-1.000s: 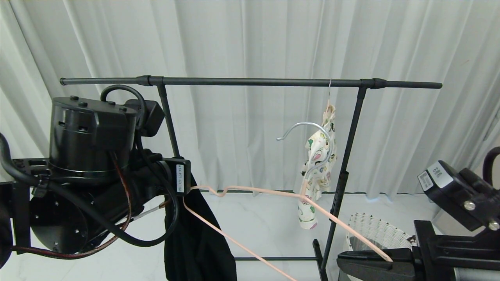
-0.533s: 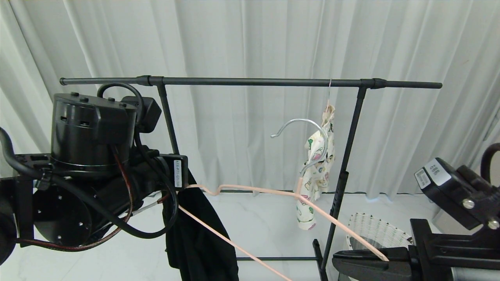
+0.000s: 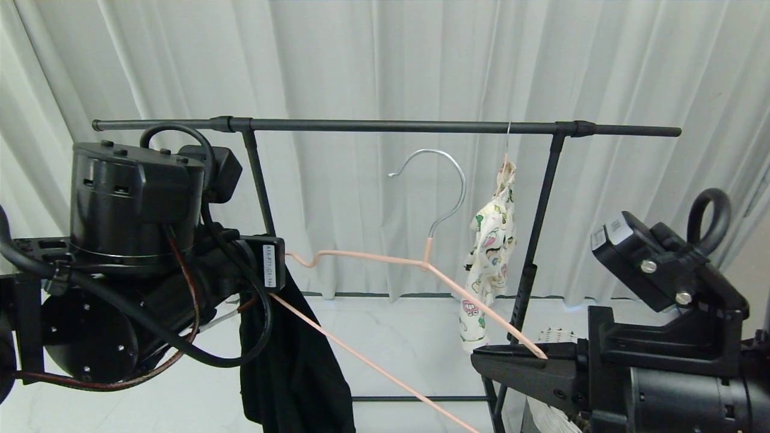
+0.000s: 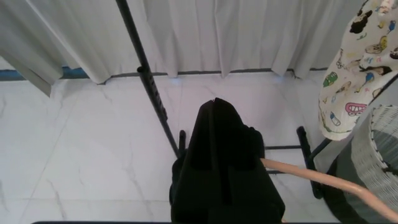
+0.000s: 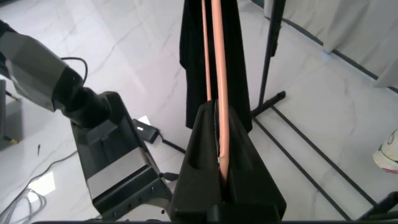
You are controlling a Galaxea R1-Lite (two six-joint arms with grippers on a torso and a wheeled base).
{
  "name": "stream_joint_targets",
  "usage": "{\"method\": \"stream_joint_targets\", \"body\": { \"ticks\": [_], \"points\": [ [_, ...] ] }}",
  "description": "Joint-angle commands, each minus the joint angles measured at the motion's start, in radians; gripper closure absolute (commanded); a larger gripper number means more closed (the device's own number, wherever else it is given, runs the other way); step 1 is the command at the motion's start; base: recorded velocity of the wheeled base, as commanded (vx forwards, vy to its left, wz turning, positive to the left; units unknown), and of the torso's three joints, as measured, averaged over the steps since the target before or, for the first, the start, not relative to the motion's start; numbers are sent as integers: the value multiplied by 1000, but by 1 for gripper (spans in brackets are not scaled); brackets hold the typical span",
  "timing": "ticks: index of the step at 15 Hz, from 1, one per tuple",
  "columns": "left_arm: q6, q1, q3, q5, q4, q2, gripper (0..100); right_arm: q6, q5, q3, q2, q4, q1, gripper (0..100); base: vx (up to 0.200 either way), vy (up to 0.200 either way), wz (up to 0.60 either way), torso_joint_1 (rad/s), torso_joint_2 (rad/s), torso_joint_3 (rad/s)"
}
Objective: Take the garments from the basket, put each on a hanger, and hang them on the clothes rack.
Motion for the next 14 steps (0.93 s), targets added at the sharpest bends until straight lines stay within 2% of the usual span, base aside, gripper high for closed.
{"method": "stream_joint_targets", "body": {
  "ticks": [1, 4, 7, 10, 14],
  "points": [
    [0, -6, -2, 2, 0, -2, 100, 0, 0, -3, 32, -3, -3, 100, 0, 0, 0, 0, 0, 0],
    [-10, -65, -9, 1, 0, -17, 100, -2, 0, -4, 61, -31, -1, 100, 0, 0, 0, 0, 0, 0],
    [-71, -160, -40, -1, 0, -19, 100, -2, 0, -21, 86, -43, 3, 100, 0, 0, 0, 0, 0, 0],
    [-71, -233, -62, -10, 0, -16, 100, -2, 0, -50, 114, -44, 17, 100, 0, 0, 0, 0, 0, 0],
    [-69, -296, -103, -82, 0, -11, 100, -2, -2, -64, 166, -66, 54, 100, 0, 0, 0, 0, 0, 0]
  ]
}}
